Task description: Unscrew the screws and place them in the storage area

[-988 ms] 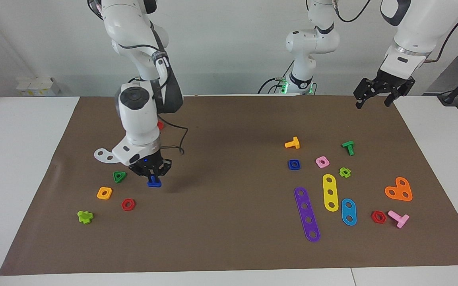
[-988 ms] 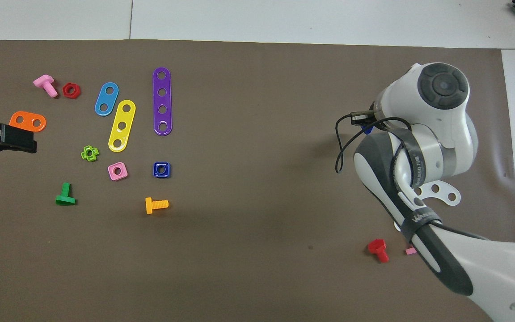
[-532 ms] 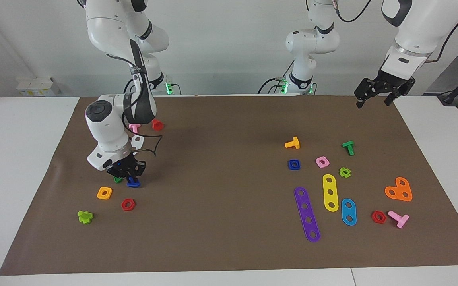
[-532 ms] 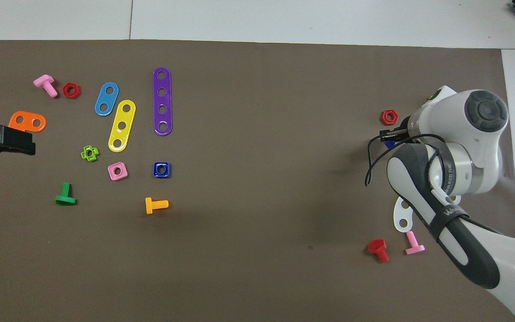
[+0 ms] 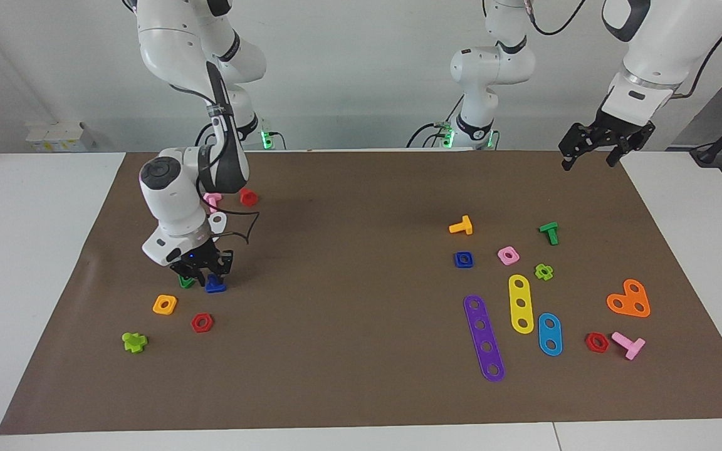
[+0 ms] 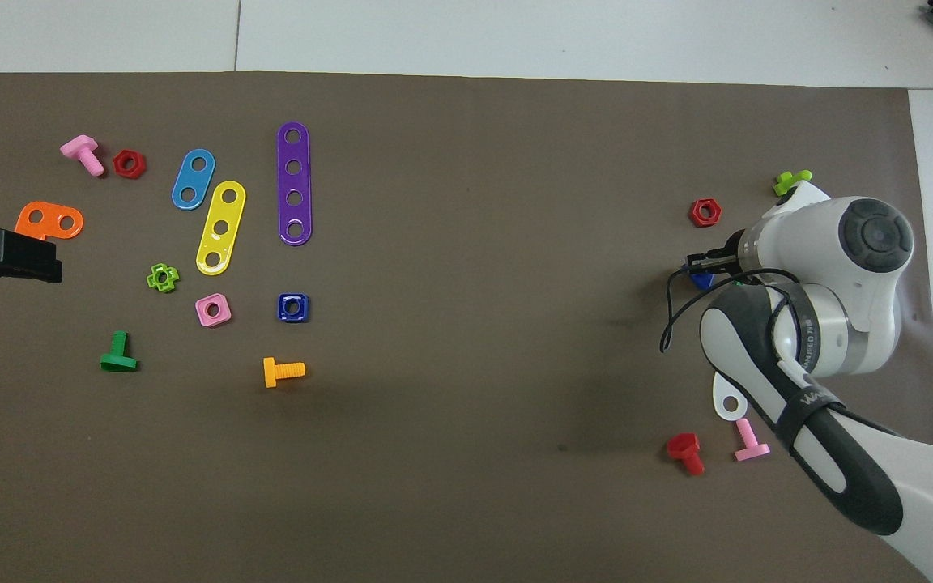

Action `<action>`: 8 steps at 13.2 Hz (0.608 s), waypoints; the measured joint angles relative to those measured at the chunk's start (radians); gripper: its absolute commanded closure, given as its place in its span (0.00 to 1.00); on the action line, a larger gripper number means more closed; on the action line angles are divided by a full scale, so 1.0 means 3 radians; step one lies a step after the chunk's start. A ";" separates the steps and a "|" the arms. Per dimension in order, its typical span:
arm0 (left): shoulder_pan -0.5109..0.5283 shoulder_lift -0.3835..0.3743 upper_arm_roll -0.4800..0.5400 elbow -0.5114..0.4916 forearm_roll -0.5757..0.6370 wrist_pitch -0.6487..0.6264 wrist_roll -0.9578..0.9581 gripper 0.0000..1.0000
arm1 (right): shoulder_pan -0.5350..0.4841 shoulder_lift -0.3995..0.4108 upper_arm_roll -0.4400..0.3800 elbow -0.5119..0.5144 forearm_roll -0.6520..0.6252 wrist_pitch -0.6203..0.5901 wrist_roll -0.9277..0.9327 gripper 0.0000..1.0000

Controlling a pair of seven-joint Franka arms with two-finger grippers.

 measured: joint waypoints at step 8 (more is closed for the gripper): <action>0.0000 0.0000 0.0000 0.0000 0.0000 -0.0001 0.0000 0.00 | -0.0197 -0.0743 -0.0015 0.0874 -0.0005 -0.1721 0.0329 0.00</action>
